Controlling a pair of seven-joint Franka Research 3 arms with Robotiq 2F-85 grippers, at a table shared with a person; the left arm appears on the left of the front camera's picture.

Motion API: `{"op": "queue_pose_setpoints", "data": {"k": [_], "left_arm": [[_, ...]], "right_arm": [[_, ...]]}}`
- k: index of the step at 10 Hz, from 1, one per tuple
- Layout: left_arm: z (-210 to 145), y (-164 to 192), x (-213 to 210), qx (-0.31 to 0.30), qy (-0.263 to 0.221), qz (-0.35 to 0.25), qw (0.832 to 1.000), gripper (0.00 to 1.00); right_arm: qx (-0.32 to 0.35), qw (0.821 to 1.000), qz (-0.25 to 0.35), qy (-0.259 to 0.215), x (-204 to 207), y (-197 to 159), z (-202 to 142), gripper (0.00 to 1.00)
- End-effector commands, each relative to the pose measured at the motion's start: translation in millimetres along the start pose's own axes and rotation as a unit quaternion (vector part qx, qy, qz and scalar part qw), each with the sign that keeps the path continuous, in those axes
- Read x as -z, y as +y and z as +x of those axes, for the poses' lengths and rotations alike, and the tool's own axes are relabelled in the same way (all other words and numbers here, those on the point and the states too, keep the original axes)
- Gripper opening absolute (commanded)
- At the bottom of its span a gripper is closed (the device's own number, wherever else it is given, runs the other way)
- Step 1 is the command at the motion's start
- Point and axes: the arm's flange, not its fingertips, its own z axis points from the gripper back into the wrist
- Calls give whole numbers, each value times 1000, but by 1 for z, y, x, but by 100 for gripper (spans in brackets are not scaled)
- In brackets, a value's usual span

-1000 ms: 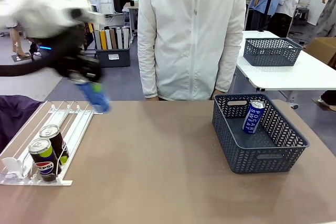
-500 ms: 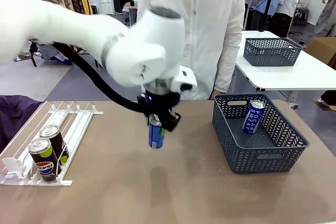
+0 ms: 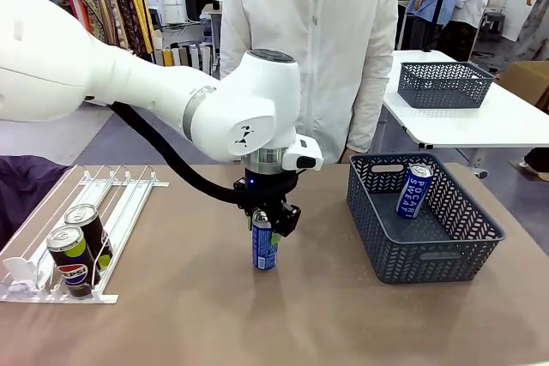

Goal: Retrieve and store the cans from the dispenser.
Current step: Pick up the last remaining can from one row of the Automatic Can Dispenser and place it in the middle of the table.

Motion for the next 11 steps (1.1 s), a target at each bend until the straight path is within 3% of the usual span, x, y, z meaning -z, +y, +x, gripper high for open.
{"op": "queue_pose_setpoints", "data": {"k": [1,4,5,6,7,9,11], "left_arm": [[1,7,-11,3,4,-18,1000,0],[0,10,-9,0,9,-28,1000,0],[1,10,-10,2,11,-26,1000,12],[0,10,-10,0,7,-28,1000,69],[-1,10,-11,0,2,-26,1000,100],[-7,13,-24,-6,-18,-28,999,100],[-29,29,-69,-20,-31,-61,997,100]], "right_arm": [[1,1000,2,4,-1,4,1,100],[1,1000,2,4,-1,4,1,100],[1,1000,2,4,-1,4,1,100],[1,1000,2,4,-1,4,1,100],[1,1000,2,4,-1,4,1,100],[1,1000,2,4,-1,4,1,100],[1,1000,2,4,-1,4,1,100]]}}
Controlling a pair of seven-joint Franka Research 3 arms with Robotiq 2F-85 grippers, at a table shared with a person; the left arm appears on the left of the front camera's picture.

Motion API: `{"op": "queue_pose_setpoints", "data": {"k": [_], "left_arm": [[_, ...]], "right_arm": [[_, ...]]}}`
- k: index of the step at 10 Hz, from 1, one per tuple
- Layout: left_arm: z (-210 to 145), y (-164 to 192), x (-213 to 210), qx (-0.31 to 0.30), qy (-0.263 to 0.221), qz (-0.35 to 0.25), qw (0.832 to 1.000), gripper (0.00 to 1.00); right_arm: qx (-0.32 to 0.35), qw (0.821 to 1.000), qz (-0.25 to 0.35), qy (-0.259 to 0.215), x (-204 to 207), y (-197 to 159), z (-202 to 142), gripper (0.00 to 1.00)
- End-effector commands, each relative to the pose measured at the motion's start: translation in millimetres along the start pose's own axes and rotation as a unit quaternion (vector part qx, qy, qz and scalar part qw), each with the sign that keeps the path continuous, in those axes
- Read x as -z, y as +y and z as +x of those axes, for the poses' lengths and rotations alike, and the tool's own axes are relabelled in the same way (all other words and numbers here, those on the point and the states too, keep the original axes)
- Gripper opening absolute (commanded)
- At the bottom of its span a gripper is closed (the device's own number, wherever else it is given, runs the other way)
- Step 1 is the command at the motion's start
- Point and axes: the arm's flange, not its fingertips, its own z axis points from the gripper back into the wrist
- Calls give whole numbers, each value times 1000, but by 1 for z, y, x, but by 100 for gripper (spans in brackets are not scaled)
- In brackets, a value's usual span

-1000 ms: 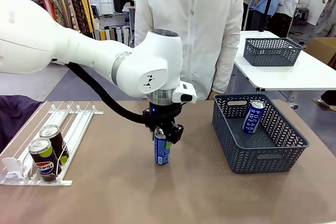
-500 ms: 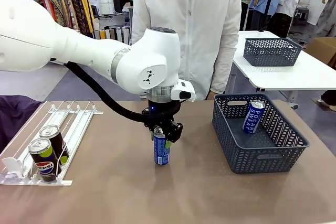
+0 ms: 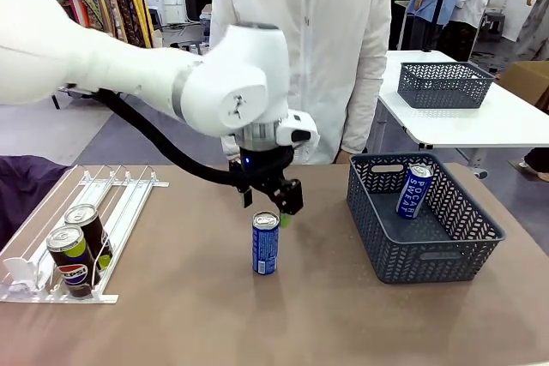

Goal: Retrieve and store the cans from the dispenser.
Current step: Pick up the last remaining can from one row of the Automatic Can Dispenser and place it in the middle of the table.

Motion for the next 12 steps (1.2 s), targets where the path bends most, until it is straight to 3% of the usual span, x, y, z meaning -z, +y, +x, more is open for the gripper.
{"op": "queue_pose_setpoints", "data": {"k": [1,2,3,4,6,8,9,10,11,12], "left_arm": [[-49,31,-60,-5,-17,-43,999,100],[-85,58,-95,-5,-7,-62,998,100],[-132,104,-129,-21,-27,-110,993,100],[-179,150,-152,-41,-66,-164,983,100],[-284,240,-176,-147,-157,-218,952,100],[-396,305,-162,-247,-265,-291,885,100],[-438,326,-139,-275,-320,-336,842,100],[-481,348,-103,-293,-379,-389,787,100],[-501,358,-80,-311,-408,-422,748,100],[-514,364,-66,-326,-402,-444,731,100]], "right_arm": [[1,1000,2,4,-1,4,1,100],[1,1000,2,4,-1,4,1,100],[1,1000,2,4,-1,4,1,100],[1,1000,2,4,-1,4,1,100],[1,1000,2,4,-1,4,1,100],[1,1000,2,4,-1,4,1,100],[1,1000,2,4,-1,4,1,100],[1,1000,2,4,-1,4,1,100],[1,1000,2,4,-1,4,1,100],[1,1000,2,4,-1,4,1,100]]}}
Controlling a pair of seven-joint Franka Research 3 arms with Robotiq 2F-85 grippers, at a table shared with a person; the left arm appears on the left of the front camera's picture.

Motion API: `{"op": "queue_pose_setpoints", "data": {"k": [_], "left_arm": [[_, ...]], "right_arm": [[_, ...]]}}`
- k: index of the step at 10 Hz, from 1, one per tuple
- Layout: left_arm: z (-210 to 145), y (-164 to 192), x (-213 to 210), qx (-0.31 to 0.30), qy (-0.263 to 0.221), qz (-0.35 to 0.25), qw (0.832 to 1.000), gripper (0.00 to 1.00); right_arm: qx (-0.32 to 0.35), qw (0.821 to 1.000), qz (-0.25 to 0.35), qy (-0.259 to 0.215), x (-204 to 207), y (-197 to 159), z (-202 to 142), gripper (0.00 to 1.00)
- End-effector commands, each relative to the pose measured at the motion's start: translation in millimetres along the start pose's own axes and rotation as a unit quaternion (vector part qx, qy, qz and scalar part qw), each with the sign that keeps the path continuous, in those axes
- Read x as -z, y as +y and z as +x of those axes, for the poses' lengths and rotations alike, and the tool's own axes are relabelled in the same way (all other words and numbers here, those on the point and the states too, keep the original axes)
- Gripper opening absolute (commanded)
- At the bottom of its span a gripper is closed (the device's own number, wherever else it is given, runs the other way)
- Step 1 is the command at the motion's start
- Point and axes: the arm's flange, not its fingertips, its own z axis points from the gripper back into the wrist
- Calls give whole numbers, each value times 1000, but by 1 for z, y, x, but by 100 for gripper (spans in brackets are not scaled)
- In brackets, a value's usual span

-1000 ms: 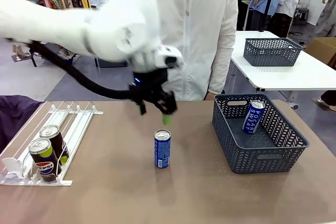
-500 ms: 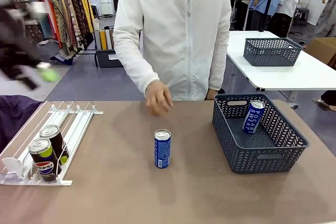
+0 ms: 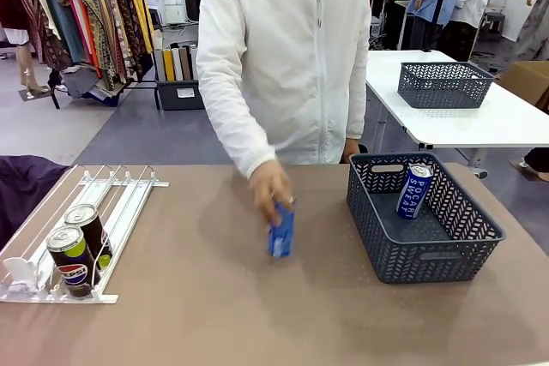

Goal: Retrieve and store the cans from the dispenser.
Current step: Pick up the last remaining can from one row of the Automatic Can Dispenser and place it in the middle of the table, then pick up one can from the Automatic Can Dispenser and place it in the middle of the table.

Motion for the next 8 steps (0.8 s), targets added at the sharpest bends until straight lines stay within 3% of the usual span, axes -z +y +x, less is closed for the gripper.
{"op": "queue_pose_setpoints", "data": {"k": [1,2,8], "left_arm": [[16,11,18,-6,27,-35,999,100],[0,0,0,0,0,0,1000,100],[0,0,0,0,0,0,1000,100]], "right_arm": [[1,1000,2,5,0,4,1,100],[1,1000,2,5,0,4,1,100],[1,1000,2,5,0,4,1,100]]}}
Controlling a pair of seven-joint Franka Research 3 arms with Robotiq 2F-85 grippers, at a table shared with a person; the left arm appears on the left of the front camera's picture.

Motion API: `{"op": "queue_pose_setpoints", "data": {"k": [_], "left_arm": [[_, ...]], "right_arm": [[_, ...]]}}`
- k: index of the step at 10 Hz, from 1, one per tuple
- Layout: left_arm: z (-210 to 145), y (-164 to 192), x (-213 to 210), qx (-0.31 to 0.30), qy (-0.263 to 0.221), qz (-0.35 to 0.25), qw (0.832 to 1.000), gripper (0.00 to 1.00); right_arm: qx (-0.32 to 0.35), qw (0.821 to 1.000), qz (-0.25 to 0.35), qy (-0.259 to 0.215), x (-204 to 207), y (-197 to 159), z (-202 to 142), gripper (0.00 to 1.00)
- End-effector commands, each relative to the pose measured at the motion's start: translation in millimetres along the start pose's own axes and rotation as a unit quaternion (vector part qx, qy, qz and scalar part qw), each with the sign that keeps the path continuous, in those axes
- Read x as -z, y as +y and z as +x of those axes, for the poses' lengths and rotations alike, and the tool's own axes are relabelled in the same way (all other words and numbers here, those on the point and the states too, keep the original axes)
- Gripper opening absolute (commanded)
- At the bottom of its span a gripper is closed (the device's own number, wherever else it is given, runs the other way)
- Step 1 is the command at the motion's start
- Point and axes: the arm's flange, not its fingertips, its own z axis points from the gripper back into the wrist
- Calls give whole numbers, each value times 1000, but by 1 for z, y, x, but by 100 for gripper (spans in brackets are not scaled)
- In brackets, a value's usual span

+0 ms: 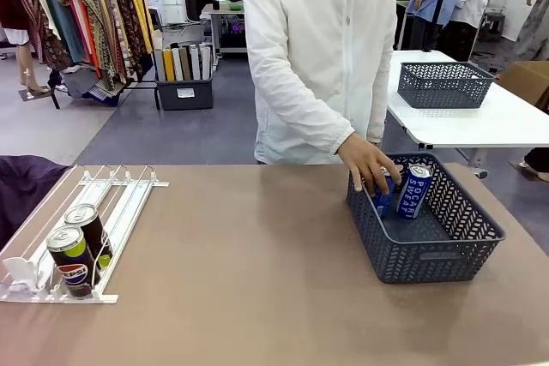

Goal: Retrieve and store the cans from the dispenser.
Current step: Pick up one can from the Automatic Can Dispenser and place it in the middle of the table.

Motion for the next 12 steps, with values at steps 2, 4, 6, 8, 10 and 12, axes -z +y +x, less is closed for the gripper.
{"op": "queue_pose_setpoints", "data": {"k": [2,4,6,8,10,12], "left_arm": [[-1,-1,0,5,-1,-8,1000,100],[0,0,0,0,0,0,1000,100],[0,-59,40,40,121,200,971,100],[2,-113,111,106,176,320,925,100],[6,-129,170,113,197,391,892,100],[8,-124,222,115,244,443,855,100]], "right_arm": [[1,1000,2,4,0,4,1,100],[1,1000,2,4,0,4,1,100],[1,1000,2,4,0,4,1,100],[1,1000,2,4,0,4,1,100],[1,1000,2,4,0,4,1,100],[1,1000,2,4,0,4,1,100]]}}
